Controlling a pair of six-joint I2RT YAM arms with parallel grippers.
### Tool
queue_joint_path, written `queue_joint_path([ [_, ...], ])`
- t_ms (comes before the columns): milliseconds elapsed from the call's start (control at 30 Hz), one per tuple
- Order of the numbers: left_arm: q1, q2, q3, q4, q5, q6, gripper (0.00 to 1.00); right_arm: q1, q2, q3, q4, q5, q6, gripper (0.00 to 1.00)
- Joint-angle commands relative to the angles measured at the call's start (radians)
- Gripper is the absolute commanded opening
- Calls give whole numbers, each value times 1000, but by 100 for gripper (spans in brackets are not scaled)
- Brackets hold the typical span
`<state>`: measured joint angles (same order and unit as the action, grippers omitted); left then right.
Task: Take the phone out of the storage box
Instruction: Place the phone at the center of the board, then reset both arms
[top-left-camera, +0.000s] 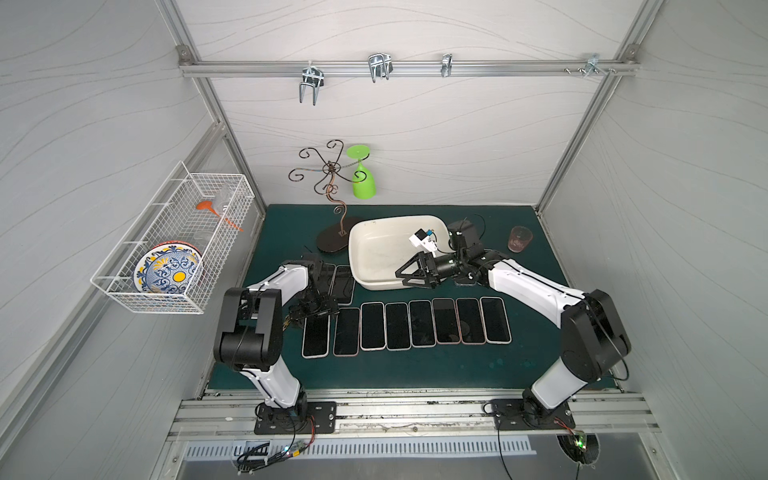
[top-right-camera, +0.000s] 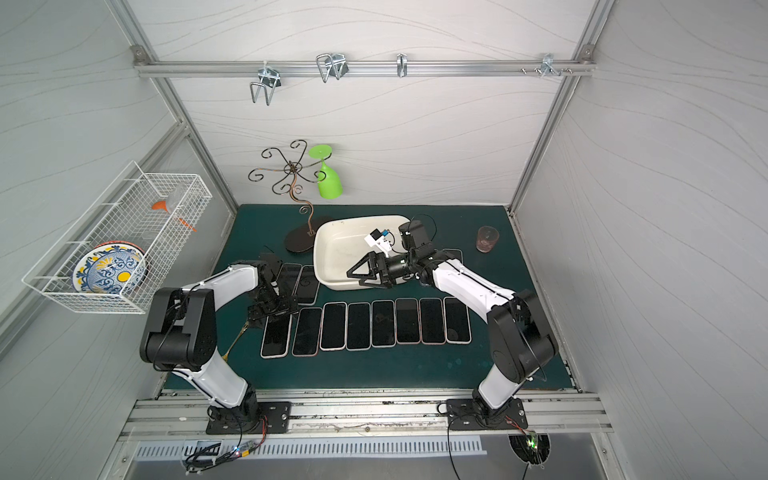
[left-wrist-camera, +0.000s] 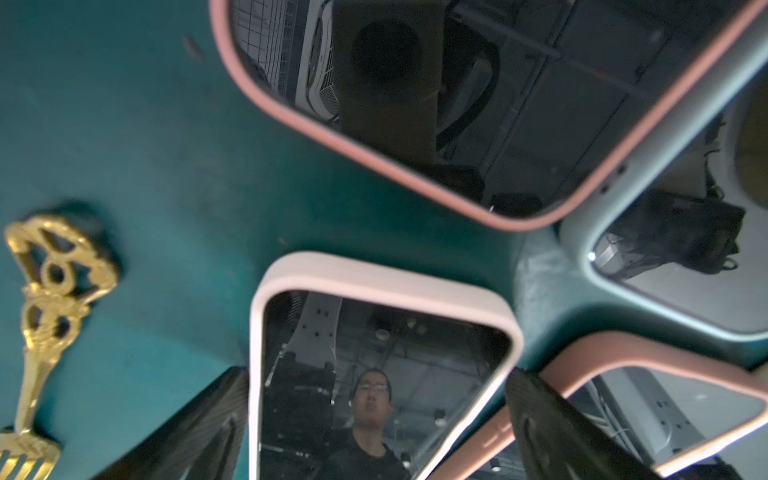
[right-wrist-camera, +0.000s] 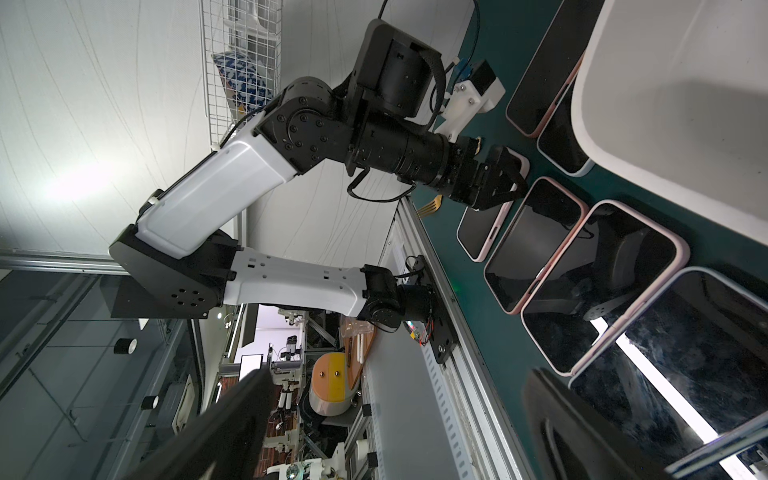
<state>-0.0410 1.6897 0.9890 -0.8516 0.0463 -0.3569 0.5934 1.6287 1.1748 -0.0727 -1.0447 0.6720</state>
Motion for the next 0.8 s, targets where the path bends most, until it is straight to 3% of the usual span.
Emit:
queue_joint_path([
  [0, -2, 1, 15, 53, 54, -23, 100, 11, 6, -12, -11, -1, -22, 99],
  [233, -2, -16, -2, 68, 102, -32, 100, 13, 4, -15, -9, -1, -20, 99],
  [433, 25, -62, 22, 16, -12, -44, 100, 19, 0, -17, -6, -2, -21, 99],
  [633, 32, -223, 125, -54, -68, -53, 100, 25, 6, -22, -10, -13, -29, 99],
  [767, 39, -390, 132, 13, -126, -38, 100, 25, -55, 32, -194, 106, -191, 99],
])
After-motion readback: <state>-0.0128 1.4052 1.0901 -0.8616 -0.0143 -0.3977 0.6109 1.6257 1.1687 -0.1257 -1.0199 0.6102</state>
